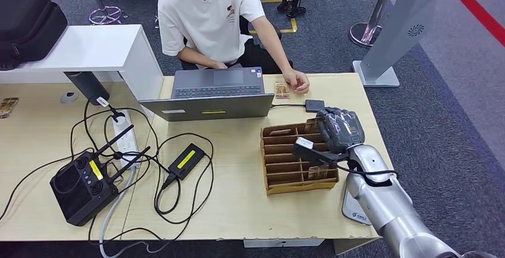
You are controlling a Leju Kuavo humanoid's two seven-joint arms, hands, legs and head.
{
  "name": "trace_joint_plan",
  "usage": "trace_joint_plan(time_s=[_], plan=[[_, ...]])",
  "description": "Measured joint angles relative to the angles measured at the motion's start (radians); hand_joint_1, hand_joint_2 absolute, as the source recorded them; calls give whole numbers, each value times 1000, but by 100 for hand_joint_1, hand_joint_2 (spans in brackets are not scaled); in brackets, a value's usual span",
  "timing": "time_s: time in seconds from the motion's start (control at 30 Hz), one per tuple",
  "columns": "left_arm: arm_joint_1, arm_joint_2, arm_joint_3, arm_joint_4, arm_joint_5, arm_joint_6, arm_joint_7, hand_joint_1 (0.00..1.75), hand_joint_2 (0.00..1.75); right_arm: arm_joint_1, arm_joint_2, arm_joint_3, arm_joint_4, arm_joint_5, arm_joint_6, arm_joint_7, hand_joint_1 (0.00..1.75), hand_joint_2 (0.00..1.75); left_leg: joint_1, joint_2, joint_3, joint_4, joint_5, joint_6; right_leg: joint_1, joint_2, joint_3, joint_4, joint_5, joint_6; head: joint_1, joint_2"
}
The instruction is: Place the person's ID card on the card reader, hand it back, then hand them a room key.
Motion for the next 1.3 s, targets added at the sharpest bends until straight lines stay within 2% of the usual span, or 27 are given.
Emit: trace_joint_plan(time_s=[0.4, 0.47, 0.5, 0.53, 0.63, 0.67, 0.73, 0.87, 1.3], plan=[[3, -19, 14, -42, -12, -22, 0, 0, 175, -8, 3, 9, 10, -3, -3, 0, 175, 175, 1, 0, 0, 0, 0, 0, 1, 0, 0, 0, 0, 0, 0, 0], [-3, -25, 17, -43, -20, 2, 12, 0, 175, -8, 6, 10, 11, -4, 0, -1, 175, 175, 1, -1, 0, 0, 0, 0, 1, -1, 0, 0, 0, 0, 0, 0], [-15, -31, 17, -34, -33, 48, 36, 0, 175, -9, 9, 14, 9, -5, 6, 0, 175, 175, 1, -1, 0, 0, 1, 0, 1, -1, 0, 0, 0, 0, 0, 0], [-35, -41, 18, -15, -51, 138, 72, 0, 175, -9, 14, 19, 3, -4, 15, 8, 175, 175, 1, -2, -1, 0, 1, -1, 1, -2, -1, 0, 0, 0, 0, 0], [-115, -83, 18, 66, -92, 535, 160, 0, 175, -8, 26, 43, -28, 2, 47, 43, 175, 175, 1, -2, -1, 0, 2, -1, 1, -2, -1, 0, 2, -1, 0, 0], [-136, -96, 17, 88, -96, 630, 166, 0, 175, -6, 29, 51, -38, 3, 53, 52, 175, 175, 1, -1, -1, 0, 2, -1, 1, -2, -1, 0, 2, -1, 0, 0], [-169, -113, 15, 121, -99, 708, 168, 0, 175, 0, 31, 63, -57, 3, 55, 67, 175, 175, 1, -1, 0, 0, 2, -1, 1, -1, -1, 0, 3, -2, 0, 0], [-187, -126, 12, 156, -99, 704, 166, 0, 175, 16, 31, 74, -82, 0, 35, 74, 175, 175, 1, 0, 0, 1, 2, -1, 1, -1, -1, 0, 3, -2, 0, 0], [-196, -128, 7, 186, -111, 694, 192, 0, 175, 47, 13, 84, -143, -1, 20, 94, 175, 175, 1, 0, -3, 1, 2, -1, 1, -1, -4, 0, 3, -2, 0, 0]])
